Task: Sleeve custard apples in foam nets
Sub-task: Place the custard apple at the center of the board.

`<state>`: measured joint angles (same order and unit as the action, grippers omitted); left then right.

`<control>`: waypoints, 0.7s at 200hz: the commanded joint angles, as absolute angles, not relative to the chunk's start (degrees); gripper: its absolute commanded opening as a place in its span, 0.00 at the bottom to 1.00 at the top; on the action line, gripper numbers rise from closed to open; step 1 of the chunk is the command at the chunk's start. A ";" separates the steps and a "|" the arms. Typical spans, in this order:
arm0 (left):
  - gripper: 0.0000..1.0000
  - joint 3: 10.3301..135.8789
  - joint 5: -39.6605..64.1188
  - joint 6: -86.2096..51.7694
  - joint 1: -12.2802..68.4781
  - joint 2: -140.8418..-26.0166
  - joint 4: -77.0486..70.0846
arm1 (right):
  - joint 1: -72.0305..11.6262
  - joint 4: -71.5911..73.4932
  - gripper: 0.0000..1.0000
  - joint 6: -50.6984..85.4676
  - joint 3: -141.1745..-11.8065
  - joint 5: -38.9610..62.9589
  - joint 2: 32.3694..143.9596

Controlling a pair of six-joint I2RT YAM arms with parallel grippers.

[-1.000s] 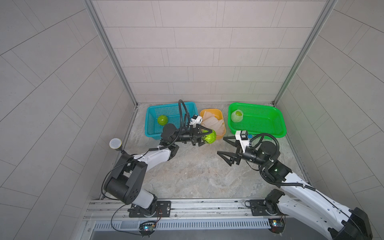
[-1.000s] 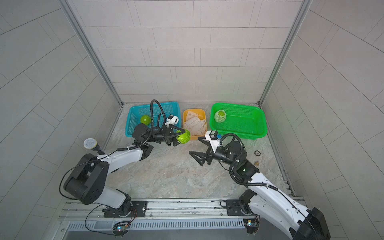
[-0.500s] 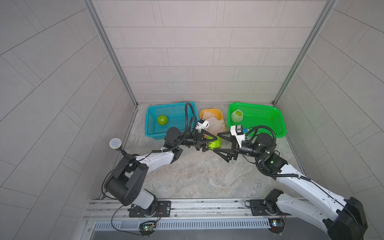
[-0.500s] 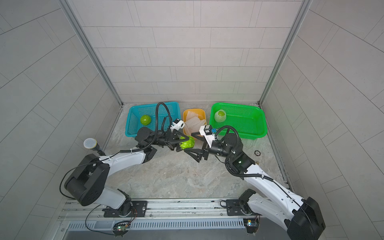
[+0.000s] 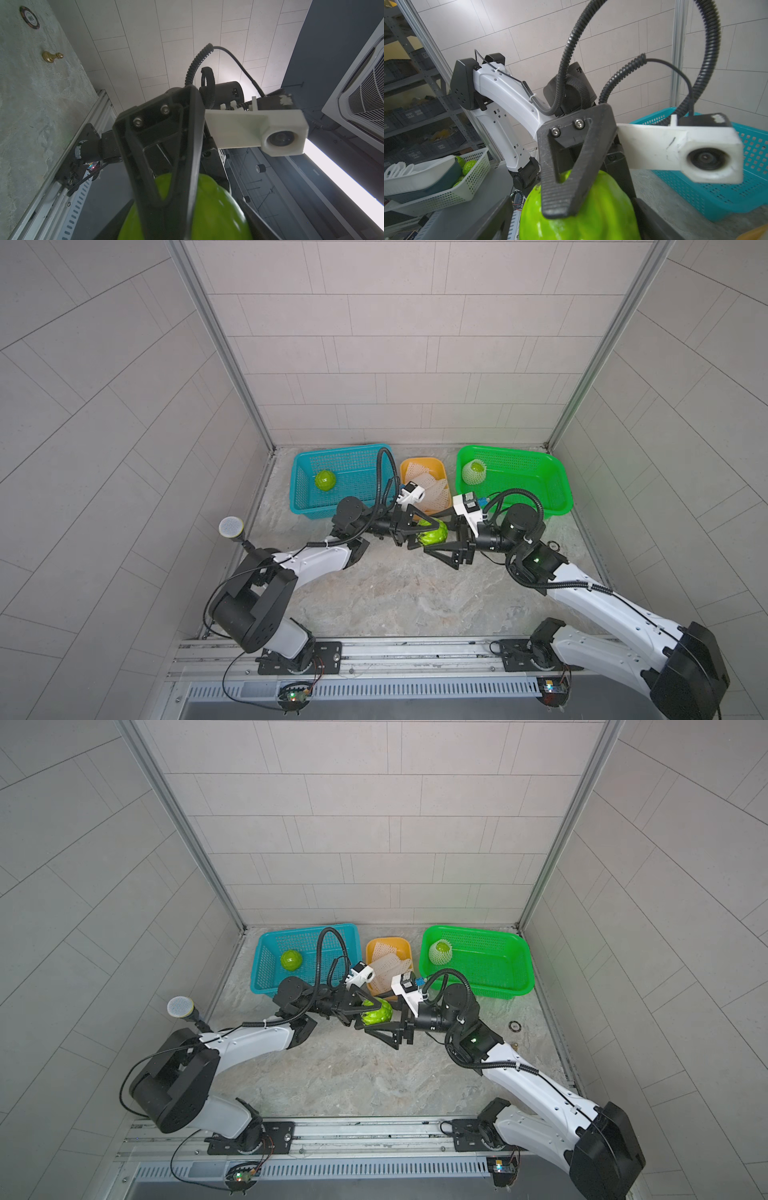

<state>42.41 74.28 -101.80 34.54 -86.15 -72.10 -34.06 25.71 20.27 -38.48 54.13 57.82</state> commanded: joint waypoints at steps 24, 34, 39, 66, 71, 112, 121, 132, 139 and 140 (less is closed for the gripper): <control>0.67 44.44 74.09 -101.39 35.06 -85.08 -75.32 | -34.89 28.12 0.78 21.53 -39.81 59.21 58.36; 0.68 44.54 73.92 -101.38 35.07 -85.08 -75.41 | -34.89 27.57 0.74 21.15 -39.95 59.09 58.32; 0.69 44.58 73.89 -101.41 35.06 -85.08 -75.41 | -34.89 26.89 0.72 20.68 -40.05 58.91 58.27; 0.80 44.77 73.01 -101.51 34.57 -84.99 -75.50 | -34.88 23.58 0.64 18.91 -40.31 56.23 57.14; 0.81 44.59 72.72 -101.43 34.25 -84.99 -75.50 | -34.81 23.44 0.64 18.84 -40.05 55.12 56.71; 0.85 39.36 68.58 -101.19 25.59 -84.99 -75.43 | -33.34 17.47 0.64 17.28 -36.91 45.10 50.28; 0.85 37.71 67.65 -101.07 23.36 -84.97 -75.41 | -32.92 14.98 0.64 16.89 -36.42 42.01 48.80; 0.85 35.85 66.84 -100.78 21.11 -84.99 -75.33 | -32.49 12.05 0.64 16.52 -35.97 38.99 47.22; 0.85 34.72 66.18 -100.59 19.97 -85.21 -75.24 | -32.36 10.13 0.65 16.42 -35.93 36.84 46.53; 0.85 34.54 66.09 -100.48 19.83 -85.28 -75.24 | -32.35 9.81 0.64 16.38 -35.94 36.61 46.42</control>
<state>37.87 68.90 -102.00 23.31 -85.93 -72.82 -33.06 16.82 18.35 -36.75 45.47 49.17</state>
